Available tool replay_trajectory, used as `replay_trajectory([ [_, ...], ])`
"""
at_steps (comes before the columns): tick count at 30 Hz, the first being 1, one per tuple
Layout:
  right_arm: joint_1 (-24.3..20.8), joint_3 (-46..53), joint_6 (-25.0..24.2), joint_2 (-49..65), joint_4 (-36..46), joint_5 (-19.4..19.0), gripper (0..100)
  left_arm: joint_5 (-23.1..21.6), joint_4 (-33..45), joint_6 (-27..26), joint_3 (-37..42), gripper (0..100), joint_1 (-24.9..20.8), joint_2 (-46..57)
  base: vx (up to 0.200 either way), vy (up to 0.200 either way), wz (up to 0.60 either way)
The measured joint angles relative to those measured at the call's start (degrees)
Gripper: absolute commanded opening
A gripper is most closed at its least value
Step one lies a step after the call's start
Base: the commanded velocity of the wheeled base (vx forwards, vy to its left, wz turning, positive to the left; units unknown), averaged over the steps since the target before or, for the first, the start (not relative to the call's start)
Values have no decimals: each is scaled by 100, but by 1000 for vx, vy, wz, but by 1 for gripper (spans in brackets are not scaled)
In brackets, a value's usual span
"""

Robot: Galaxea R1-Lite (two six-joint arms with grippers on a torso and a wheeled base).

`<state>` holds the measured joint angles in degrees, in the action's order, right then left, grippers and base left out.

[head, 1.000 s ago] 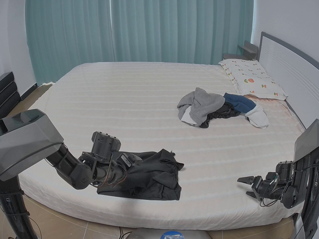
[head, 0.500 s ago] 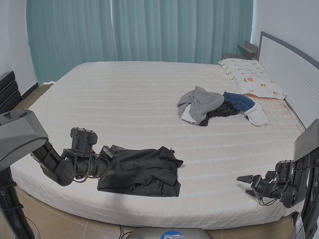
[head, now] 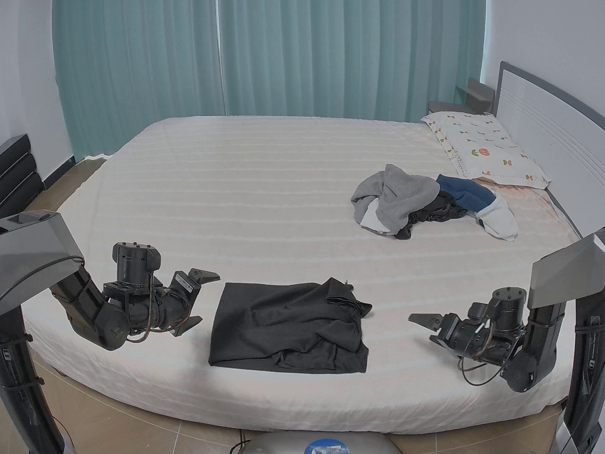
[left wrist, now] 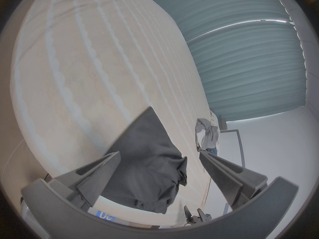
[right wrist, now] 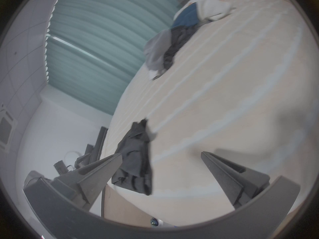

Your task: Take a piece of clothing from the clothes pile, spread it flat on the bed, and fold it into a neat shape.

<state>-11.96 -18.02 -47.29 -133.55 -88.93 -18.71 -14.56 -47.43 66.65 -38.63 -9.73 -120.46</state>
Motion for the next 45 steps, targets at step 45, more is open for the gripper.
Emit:
replay_trajectory([
  [45, -325, -138, 739, -256, -5, -90, 100, 13, -112, -44, 18, 100, 6, -308, 0, 49, 0],
])
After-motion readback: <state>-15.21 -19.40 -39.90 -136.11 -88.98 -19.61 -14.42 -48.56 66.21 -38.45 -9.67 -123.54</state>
